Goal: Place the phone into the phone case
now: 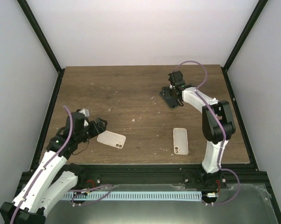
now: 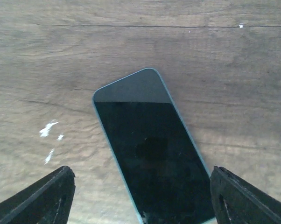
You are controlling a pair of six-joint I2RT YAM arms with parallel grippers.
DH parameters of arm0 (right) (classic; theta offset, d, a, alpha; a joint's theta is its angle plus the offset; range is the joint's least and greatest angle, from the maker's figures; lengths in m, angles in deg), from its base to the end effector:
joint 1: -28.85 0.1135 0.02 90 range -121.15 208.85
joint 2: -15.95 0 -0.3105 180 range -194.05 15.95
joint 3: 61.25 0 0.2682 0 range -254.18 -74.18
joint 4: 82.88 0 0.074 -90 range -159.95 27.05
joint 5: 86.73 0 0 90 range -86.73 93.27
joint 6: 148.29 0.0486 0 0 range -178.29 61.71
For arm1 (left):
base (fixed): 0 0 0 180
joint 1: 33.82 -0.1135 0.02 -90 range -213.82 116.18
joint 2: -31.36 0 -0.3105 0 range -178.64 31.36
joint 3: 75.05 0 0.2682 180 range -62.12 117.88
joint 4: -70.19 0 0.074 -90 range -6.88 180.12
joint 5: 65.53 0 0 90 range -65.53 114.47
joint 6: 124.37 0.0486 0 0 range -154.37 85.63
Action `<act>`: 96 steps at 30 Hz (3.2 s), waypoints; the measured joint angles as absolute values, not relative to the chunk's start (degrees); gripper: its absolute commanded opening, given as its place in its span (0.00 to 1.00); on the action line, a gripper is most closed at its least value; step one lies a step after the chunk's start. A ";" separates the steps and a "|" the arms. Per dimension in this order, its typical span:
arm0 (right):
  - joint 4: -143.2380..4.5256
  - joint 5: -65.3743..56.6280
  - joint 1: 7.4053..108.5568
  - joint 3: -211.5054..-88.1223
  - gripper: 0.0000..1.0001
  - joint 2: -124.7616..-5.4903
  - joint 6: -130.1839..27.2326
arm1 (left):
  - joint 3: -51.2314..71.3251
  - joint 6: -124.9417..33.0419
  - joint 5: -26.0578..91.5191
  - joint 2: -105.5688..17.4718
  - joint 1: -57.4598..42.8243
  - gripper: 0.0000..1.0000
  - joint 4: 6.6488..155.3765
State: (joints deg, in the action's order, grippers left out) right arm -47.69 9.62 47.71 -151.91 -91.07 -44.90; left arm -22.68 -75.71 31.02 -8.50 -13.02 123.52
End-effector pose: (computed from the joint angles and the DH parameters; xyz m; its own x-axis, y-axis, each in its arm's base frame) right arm 0.4222 0.1385 0.2391 -0.7803 -0.0233 -0.6250 -0.0776 0.9952 0.0597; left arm 0.1252 -0.0535 0.2907 -0.7451 -0.4189 -0.5189 -0.0782 0.8276 -0.5558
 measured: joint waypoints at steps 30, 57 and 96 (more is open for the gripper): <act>-41.42 0.94 44.80 -161.68 0.86 -105.41 -54.61 | -31.58 -87.17 29.97 -8.48 -13.02 0.85 123.85; -40.19 7.93 47.07 -165.51 0.72 -108.75 -54.56 | -37.06 -88.39 30.53 -14.73 -13.02 0.71 119.65; -42.16 -1.60 55.84 -129.77 0.59 -74.63 -38.59 | -32.89 -78.90 38.40 -45.74 -9.85 0.02 96.09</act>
State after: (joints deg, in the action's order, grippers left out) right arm -42.16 -1.60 55.84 -129.77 -74.63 -38.59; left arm -32.89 -78.90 38.40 -45.74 -9.85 96.09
